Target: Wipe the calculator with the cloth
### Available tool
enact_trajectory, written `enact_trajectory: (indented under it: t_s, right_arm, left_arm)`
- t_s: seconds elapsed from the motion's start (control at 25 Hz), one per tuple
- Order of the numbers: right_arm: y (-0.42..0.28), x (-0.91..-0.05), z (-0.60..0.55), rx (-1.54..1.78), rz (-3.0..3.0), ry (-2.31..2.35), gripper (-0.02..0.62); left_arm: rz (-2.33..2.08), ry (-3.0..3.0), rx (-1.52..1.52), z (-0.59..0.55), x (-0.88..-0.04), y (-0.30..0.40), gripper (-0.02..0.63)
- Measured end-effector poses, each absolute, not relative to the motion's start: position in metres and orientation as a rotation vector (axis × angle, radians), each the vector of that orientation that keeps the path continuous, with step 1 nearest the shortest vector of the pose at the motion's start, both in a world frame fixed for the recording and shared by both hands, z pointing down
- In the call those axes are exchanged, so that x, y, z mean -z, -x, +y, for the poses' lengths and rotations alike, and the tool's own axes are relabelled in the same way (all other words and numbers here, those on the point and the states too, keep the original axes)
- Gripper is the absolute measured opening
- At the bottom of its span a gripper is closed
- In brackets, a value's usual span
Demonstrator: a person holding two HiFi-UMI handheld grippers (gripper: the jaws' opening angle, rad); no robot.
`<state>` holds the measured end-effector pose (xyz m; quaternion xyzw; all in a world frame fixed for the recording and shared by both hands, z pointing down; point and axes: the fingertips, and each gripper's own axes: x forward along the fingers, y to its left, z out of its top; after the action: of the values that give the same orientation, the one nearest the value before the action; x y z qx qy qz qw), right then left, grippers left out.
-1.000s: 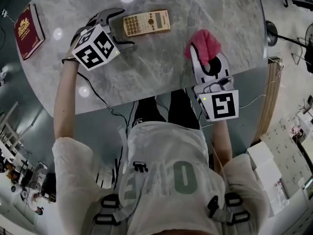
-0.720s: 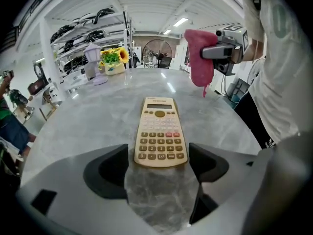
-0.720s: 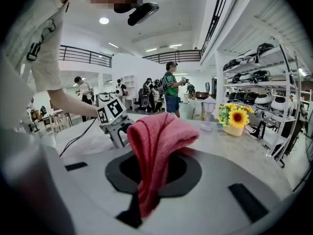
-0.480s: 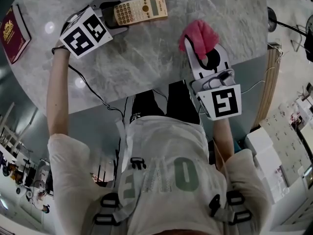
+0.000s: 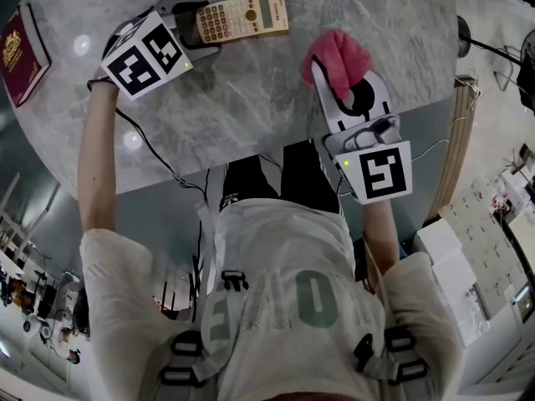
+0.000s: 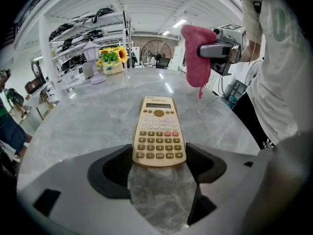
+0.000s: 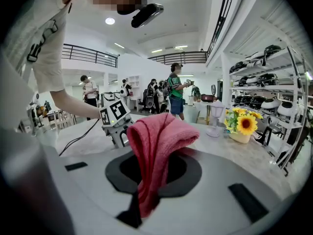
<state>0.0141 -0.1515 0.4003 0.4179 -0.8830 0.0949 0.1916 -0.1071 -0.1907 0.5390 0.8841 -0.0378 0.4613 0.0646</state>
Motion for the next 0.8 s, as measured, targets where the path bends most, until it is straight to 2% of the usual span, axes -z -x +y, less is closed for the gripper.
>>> enact_trajectory:
  t_s: [0.24,0.6,0.8]
  right_arm:
    - [0.0,-0.412,-0.183,-0.064,-2.337,-0.891,0.055]
    - [0.015,-0.453,-0.241,0.577,-1.937,-0.323,0.054]
    - [0.022,-0.487,-0.247,0.68,-1.768,-0.113,0.052]
  left_arm:
    - [-0.116,-2.669,-1.392,-0.191,-0.54,0.107,0.357]
    - [-0.126,-2.66,-1.39,-0.189,-0.538,0.105,0.357]
    - [-0.119,-2.655,-1.405,-0.19,-0.539,0.106,0.357]
